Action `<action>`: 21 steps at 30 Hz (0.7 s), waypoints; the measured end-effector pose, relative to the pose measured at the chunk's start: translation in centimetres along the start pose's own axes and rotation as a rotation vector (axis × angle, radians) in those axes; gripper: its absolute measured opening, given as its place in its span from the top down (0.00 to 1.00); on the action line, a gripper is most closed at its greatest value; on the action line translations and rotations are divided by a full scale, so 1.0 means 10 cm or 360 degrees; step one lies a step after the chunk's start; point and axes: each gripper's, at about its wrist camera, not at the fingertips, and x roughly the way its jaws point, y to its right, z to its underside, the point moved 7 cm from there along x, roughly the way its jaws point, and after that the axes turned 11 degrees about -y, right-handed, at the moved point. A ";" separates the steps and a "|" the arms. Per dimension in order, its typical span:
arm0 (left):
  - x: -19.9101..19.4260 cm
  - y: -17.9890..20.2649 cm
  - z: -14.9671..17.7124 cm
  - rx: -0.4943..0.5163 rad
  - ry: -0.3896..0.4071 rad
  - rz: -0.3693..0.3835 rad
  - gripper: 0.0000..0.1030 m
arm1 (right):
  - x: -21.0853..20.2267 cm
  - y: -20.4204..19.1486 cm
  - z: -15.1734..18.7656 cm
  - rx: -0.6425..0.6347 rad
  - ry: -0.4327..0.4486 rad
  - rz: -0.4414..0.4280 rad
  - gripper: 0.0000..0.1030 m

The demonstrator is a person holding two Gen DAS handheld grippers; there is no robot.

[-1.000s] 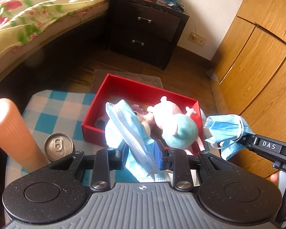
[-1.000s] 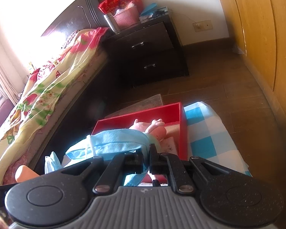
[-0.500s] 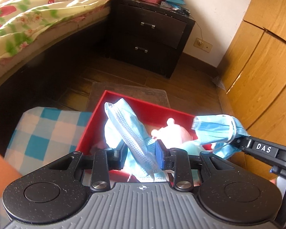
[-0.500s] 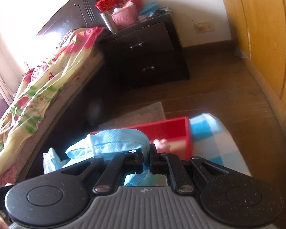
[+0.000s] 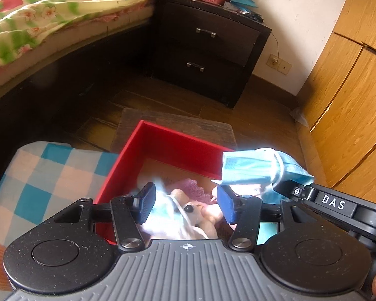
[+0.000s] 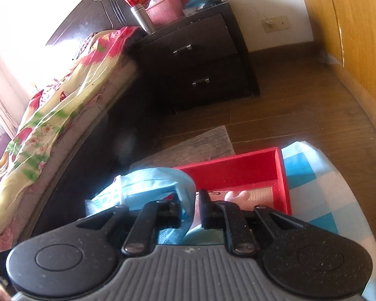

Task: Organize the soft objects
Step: 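Lower both masks into the red box and open both grippers, then reach down and grasp the pale green towel with the right gripper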

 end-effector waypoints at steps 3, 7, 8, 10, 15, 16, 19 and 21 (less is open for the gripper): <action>-0.05 0.03 -0.02 0.0013 0.0012 0.0000 0.41 | -0.05 0.01 0.00 0.0003 0.0020 0.0003 1.00; -0.20 0.09 0.01 0.0064 0.0024 -0.0025 0.38 | -0.18 0.01 -0.04 -0.0006 0.0042 0.0013 0.84; -0.26 0.10 0.03 0.0078 0.0024 -0.0039 0.37 | -0.24 0.01 -0.05 -0.0018 0.0060 0.0016 0.82; -0.35 0.10 0.06 0.0075 0.0026 -0.0065 0.35 | -0.35 0.02 -0.05 -0.0013 0.0085 0.0027 0.80; -0.54 0.15 0.22 0.0092 -0.0021 -0.0040 0.35 | -0.63 0.07 -0.03 0.0037 0.0046 0.0003 0.79; -0.58 0.16 0.25 0.0086 -0.0025 -0.0038 0.35 | -0.68 0.07 -0.01 0.0033 0.0037 0.0004 0.78; -0.66 0.19 0.35 0.0068 -0.0034 -0.0010 0.35 | -0.80 0.08 0.05 0.0019 0.0017 0.0035 0.76; -0.70 0.21 0.43 0.0077 -0.0049 0.0002 0.33 | -0.89 0.09 0.12 0.0007 -0.0017 0.0032 0.75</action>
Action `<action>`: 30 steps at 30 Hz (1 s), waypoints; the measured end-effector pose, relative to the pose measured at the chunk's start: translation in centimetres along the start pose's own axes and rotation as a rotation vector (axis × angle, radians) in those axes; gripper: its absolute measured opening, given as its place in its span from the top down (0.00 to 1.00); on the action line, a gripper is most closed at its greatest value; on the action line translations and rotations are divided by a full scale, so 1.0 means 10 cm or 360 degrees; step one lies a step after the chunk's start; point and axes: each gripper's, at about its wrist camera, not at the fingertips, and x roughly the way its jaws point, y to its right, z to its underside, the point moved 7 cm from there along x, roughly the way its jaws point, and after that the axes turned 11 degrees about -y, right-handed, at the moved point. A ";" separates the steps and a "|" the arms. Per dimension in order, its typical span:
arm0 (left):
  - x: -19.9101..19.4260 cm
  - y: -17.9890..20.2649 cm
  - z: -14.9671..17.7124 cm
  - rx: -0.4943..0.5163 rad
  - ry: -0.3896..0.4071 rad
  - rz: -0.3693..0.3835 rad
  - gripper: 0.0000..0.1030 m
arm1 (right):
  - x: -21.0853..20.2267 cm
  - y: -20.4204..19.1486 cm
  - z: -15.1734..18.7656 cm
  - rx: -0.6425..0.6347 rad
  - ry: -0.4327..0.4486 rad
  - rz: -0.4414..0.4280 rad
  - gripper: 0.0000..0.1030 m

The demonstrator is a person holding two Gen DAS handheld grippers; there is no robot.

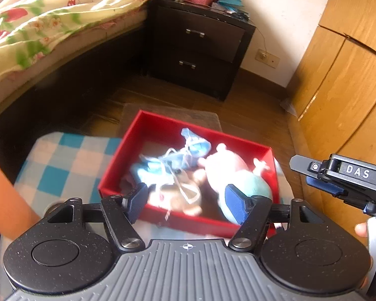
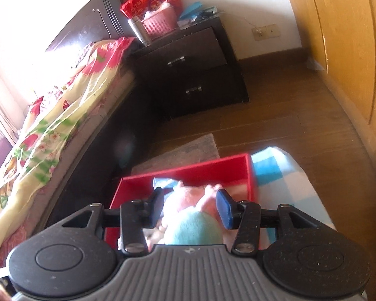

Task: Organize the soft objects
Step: 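Reach down and grasp the pale green towel with the right gripper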

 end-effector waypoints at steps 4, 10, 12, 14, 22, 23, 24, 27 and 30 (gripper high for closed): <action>0.00 0.07 0.21 0.0024 -0.0055 0.0021 0.33 | -0.12 0.08 0.16 -0.0010 -0.0034 0.0043 0.70; 0.12 0.21 0.48 0.0134 -0.0157 0.0023 0.33 | -0.20 0.30 0.53 -0.0049 -0.0169 0.0140 0.69; 0.15 0.25 0.55 0.0158 -0.0181 0.0026 0.33 | -0.23 0.41 0.63 -0.0027 -0.0192 0.0167 0.69; 0.17 0.28 0.62 0.0158 -0.0207 0.0043 0.33 | -0.26 0.49 0.69 0.0013 -0.0212 0.0168 0.69; 0.17 0.34 0.75 0.0169 -0.0248 0.0076 0.33 | -0.26 0.55 0.90 0.0002 -0.0276 0.0182 0.68; 0.18 0.35 0.76 0.0174 -0.0255 0.0077 0.33 | -0.26 0.56 0.91 -0.0001 -0.0286 0.0195 0.68; 0.19 0.35 0.78 0.0180 -0.0262 0.0076 0.33 | -0.25 0.57 0.94 -0.0004 -0.0300 0.0203 0.67; 0.20 0.37 0.83 0.0200 -0.0280 0.0072 0.33 | -0.20 0.59 1.02 -0.0029 -0.0338 0.0229 0.64; 0.19 0.38 0.87 0.0204 -0.0293 0.0085 0.33 | -0.13 0.59 1.11 -0.0080 -0.0394 0.0252 0.62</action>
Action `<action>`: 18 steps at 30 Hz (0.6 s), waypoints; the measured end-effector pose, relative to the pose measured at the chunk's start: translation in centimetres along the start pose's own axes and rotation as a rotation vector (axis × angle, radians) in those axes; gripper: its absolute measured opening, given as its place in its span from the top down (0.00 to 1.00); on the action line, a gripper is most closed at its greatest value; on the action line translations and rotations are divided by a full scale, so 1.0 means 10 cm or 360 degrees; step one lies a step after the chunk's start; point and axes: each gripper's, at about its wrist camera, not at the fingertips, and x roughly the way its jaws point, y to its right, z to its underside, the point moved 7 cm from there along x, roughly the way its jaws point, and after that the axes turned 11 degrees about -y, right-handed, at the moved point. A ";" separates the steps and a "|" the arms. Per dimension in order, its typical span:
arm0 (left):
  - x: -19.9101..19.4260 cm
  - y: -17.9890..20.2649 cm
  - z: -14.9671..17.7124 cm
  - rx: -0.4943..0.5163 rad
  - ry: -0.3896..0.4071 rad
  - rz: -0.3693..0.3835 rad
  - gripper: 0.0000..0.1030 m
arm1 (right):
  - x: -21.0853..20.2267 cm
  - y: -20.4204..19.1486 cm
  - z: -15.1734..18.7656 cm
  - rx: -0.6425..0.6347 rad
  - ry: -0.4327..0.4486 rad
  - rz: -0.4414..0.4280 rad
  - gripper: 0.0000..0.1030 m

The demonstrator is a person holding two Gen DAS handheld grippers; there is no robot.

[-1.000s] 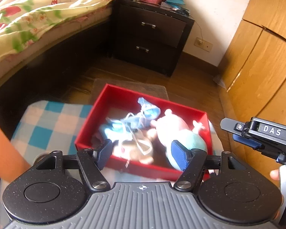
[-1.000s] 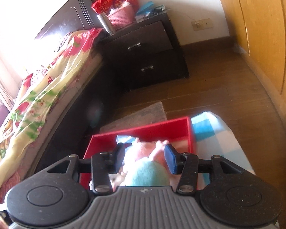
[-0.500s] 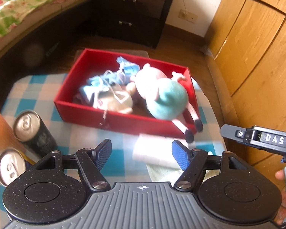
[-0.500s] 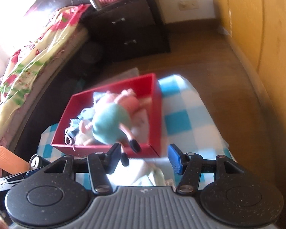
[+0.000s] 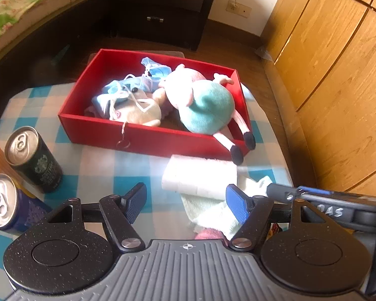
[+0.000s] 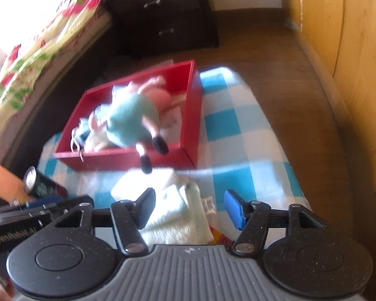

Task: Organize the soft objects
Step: 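Reach down and grasp the pale green towel with the right gripper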

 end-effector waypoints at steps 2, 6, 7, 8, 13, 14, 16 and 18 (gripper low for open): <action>-0.01 0.00 0.01 -0.0011 0.0000 0.0008 0.33 | 0.06 0.01 0.04 0.0010 -0.0039 -0.0017 0.62; -0.02 0.00 0.04 -0.0027 -0.0006 0.0029 0.32 | 0.16 -0.03 0.05 0.0059 -0.0098 -0.0110 0.61; -0.01 0.00 0.04 -0.0026 -0.0008 0.0031 0.32 | 0.19 -0.05 0.05 0.0070 -0.0104 -0.0126 0.59; 0.00 0.00 0.05 -0.0024 -0.0011 0.0030 0.32 | 0.23 -0.08 0.04 0.0077 -0.0124 -0.0140 0.58; 0.04 -0.05 0.04 -0.0047 -0.0030 0.0031 0.32 | 0.41 -0.25 0.08 0.0005 -0.0171 -0.0135 0.64; 0.05 -0.06 0.03 -0.0057 -0.0033 0.0039 0.32 | 0.41 -0.26 0.09 -0.0005 -0.0177 -0.0146 0.70; 0.05 -0.07 0.03 -0.0067 -0.0038 0.0051 0.31 | 0.38 -0.27 0.08 0.0002 -0.0187 -0.0209 0.91; 0.06 -0.06 0.03 -0.0059 -0.0037 0.0040 0.31 | 0.31 -0.28 0.07 0.0006 -0.0184 -0.0281 0.97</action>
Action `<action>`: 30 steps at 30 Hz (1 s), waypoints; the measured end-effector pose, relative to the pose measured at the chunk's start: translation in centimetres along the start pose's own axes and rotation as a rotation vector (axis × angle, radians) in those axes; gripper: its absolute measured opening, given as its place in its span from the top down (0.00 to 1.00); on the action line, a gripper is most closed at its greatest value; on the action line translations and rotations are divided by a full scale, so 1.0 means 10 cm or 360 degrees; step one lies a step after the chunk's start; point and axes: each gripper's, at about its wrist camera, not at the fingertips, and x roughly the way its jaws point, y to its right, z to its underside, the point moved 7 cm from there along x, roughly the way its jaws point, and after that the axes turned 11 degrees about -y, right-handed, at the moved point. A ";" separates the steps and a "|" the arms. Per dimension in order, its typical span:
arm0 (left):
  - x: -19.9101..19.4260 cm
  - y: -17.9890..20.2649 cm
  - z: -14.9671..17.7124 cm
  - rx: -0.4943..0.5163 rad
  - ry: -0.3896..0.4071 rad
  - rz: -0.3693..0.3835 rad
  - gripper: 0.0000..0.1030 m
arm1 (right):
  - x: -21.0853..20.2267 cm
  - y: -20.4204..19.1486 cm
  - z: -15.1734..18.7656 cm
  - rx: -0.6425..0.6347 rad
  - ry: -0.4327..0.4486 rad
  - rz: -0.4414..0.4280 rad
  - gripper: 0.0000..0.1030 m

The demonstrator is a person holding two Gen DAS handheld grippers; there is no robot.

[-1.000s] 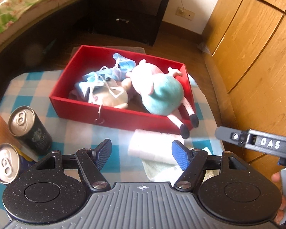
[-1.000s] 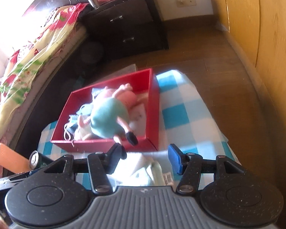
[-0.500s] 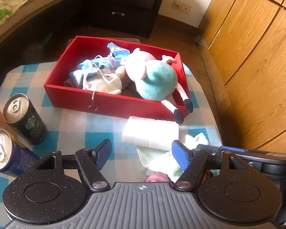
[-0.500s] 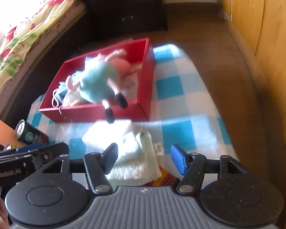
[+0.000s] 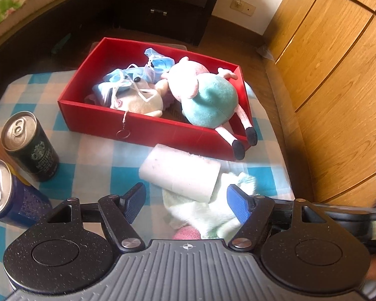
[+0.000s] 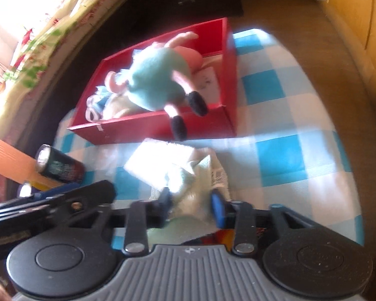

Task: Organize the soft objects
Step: 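Reach down and grasp the pale green towel with the right gripper, then lift the pale green towel with the right gripper while the left grasps the pink knit hat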

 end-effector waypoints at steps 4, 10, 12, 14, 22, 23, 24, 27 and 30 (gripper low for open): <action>0.00 -0.03 0.03 -0.0003 -0.0004 -0.0023 0.30 | -0.19 -0.01 0.00 -0.0012 0.0040 -0.0082 1.00; 0.07 -0.08 0.02 -0.0079 -0.0037 0.0023 0.29 | -0.63 0.08 -0.06 0.0073 0.0168 -0.0270 1.00; 0.13 -0.05 0.02 -0.0089 -0.0057 0.0024 0.29 | -0.74 0.13 -0.09 0.0107 0.0208 -0.0316 1.00; 0.19 -0.02 0.01 -0.0080 -0.0073 0.0019 0.29 | -0.83 0.17 -0.11 0.0134 0.0241 -0.0334 1.00; 0.41 0.04 -0.04 -0.0172 -0.0137 0.0070 0.28 | -1.05 0.11 -0.05 0.0095 0.0242 -0.0535 1.00; 0.42 0.05 -0.05 -0.0172 -0.0135 0.0071 0.28 | -1.05 0.10 -0.05 0.0084 0.0246 -0.0526 1.00; 0.42 0.07 -0.05 -0.0161 -0.0132 0.0066 0.28 | -1.06 0.10 -0.04 0.0080 0.0242 -0.0536 1.00; 0.40 0.06 -0.06 -0.0155 -0.0121 0.0054 0.28 | -1.14 0.07 -0.02 0.0075 0.0246 -0.0638 1.00; 0.38 -0.01 -0.05 -0.0181 -0.0120 0.0046 0.27 | -1.18 0.05 -0.01 -0.0006 0.0285 -0.0573 1.00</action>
